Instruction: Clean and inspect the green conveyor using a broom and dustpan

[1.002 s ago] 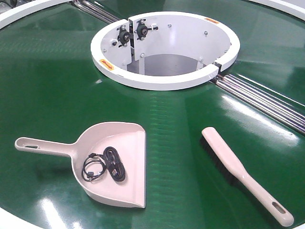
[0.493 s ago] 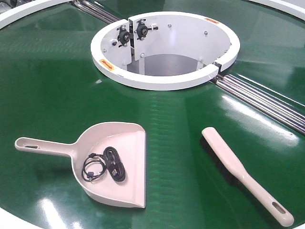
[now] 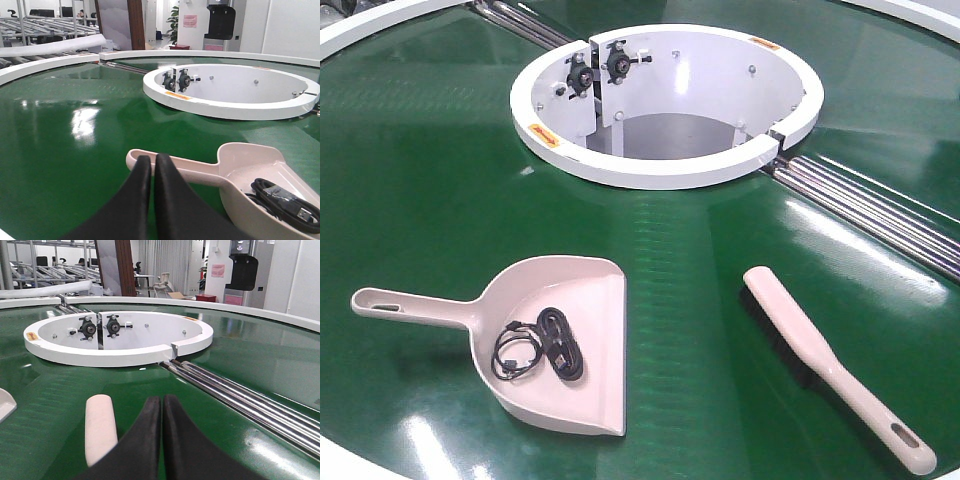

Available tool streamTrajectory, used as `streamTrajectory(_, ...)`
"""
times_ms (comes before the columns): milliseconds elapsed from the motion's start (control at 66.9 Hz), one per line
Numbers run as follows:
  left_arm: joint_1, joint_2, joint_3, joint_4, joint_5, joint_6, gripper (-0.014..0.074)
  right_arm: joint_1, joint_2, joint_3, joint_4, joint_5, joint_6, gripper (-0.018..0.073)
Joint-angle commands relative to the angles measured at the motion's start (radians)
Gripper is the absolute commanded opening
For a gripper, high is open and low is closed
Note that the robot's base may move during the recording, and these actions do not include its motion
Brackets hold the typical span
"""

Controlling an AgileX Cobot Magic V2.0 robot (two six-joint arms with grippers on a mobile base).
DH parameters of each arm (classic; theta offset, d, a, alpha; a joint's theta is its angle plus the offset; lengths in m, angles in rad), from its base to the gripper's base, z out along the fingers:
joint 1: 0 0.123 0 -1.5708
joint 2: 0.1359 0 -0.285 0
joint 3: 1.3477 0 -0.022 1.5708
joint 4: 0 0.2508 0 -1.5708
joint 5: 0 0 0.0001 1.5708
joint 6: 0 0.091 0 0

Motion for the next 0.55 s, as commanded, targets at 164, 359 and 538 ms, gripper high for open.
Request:
streamTrajectory(164,-0.007,-0.014,0.031,-0.001,-0.077,-0.011,-0.0007,-0.001,-0.018,0.021,0.001,-0.076,-0.006,-0.0009)
streamTrajectory(359,-0.007,-0.014,0.031,-0.001,-0.077,-0.011,-0.0007,-0.001,-0.018,0.021,0.001,-0.076,-0.007,-0.0009)
streamTrajectory(538,-0.007,-0.014,0.031,-0.001,-0.077,-0.011,-0.0007,-0.001,-0.018,0.021,0.001,-0.076,-0.007,-0.0009)
